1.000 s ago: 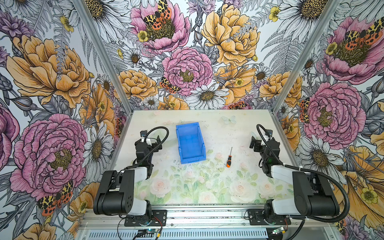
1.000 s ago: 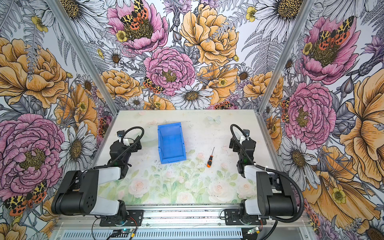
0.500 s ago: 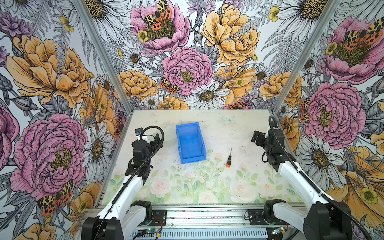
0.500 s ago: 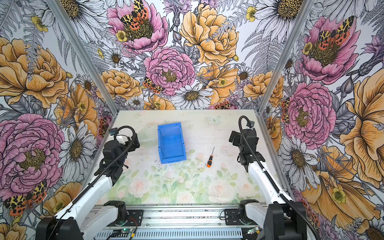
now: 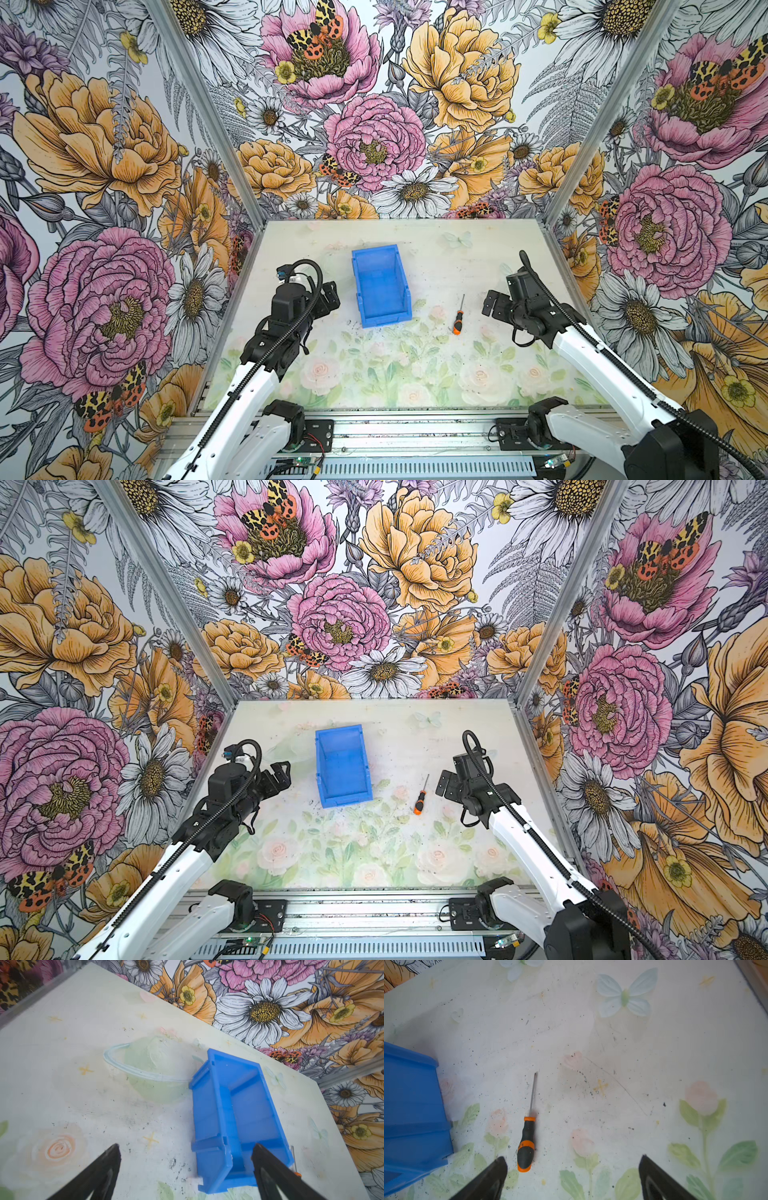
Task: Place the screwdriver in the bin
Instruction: 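Raise both arms and move the right gripper above the screwdriver handle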
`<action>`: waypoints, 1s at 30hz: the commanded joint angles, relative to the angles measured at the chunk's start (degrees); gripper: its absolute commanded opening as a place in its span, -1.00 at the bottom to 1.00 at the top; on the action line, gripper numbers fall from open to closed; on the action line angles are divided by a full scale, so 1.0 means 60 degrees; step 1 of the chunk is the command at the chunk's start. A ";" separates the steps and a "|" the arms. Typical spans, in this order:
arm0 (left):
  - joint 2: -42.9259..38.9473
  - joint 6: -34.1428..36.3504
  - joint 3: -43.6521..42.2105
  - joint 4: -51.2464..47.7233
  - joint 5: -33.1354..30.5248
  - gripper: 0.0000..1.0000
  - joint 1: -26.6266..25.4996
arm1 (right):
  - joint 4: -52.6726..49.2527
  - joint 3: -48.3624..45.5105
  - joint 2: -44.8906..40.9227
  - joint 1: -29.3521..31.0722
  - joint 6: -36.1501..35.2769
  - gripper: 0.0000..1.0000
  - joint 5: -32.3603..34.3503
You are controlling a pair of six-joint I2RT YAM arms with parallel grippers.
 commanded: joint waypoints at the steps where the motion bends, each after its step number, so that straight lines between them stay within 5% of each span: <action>1: -0.0126 -0.0443 0.0056 -0.0807 0.0607 0.97 -0.0561 | -0.0780 0.0332 0.0326 0.0407 0.0837 0.99 0.0126; 16: -0.0549 -0.0963 -0.0345 -0.1604 0.0567 0.97 -0.3024 | -0.0009 0.1231 0.2844 0.1855 0.1134 0.99 0.0112; 30: -0.1037 -0.1175 -0.0785 -0.1599 0.0674 0.97 -0.3967 | 0.0933 0.1598 0.4749 0.2033 0.0898 0.91 -0.0356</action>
